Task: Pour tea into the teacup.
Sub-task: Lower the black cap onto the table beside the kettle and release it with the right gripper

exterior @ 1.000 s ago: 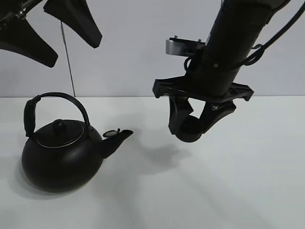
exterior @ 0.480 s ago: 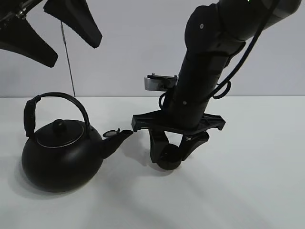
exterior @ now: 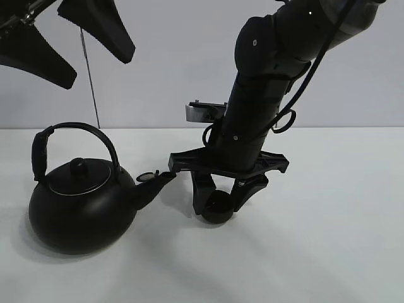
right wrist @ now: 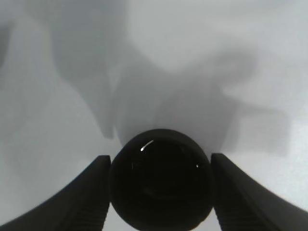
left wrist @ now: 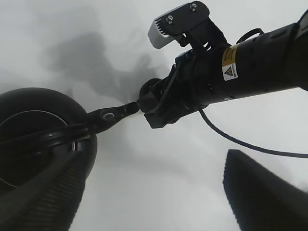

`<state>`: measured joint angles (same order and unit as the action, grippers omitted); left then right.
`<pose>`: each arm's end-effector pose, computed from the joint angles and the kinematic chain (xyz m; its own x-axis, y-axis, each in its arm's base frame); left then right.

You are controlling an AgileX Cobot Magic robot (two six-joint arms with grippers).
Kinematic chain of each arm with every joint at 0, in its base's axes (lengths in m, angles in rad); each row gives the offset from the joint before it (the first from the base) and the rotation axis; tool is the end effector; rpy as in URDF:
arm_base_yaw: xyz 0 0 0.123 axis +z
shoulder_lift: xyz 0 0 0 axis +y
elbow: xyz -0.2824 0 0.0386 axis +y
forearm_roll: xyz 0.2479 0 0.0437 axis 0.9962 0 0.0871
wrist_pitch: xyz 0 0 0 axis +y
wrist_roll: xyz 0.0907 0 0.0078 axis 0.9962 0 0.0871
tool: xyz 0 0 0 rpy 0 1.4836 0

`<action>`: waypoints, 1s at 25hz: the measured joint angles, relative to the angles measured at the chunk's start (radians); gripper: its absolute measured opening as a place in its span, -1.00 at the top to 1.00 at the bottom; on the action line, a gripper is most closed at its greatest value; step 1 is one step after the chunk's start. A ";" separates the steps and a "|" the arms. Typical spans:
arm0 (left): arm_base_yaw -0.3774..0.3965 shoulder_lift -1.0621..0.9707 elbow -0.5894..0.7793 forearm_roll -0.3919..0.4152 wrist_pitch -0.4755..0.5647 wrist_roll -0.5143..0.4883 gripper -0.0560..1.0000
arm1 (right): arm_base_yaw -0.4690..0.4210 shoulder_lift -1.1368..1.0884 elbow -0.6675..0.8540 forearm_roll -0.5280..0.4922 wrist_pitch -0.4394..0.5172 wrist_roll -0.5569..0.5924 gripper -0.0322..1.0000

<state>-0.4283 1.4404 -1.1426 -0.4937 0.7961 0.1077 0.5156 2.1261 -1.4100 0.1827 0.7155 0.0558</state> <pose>0.2615 -0.1533 0.3077 -0.8557 0.1325 -0.5002 0.3697 0.8328 -0.4120 0.3585 0.2157 0.1249 -0.9294 -0.3063 -0.2058 -0.3406 0.9267 0.1586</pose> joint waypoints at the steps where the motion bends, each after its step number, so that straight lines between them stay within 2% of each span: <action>1: 0.000 0.000 0.000 0.000 0.000 0.000 -0.19 | 0.000 0.000 0.000 0.000 0.000 0.000 0.16; 25: 0.000 0.000 0.000 0.000 0.000 0.000 -0.19 | 0.001 -0.023 0.001 0.042 0.010 0.000 0.02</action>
<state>-0.4283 1.4404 -1.1426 -0.4937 0.7961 0.1077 0.5167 2.1028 -1.4091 0.2245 0.7250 0.0558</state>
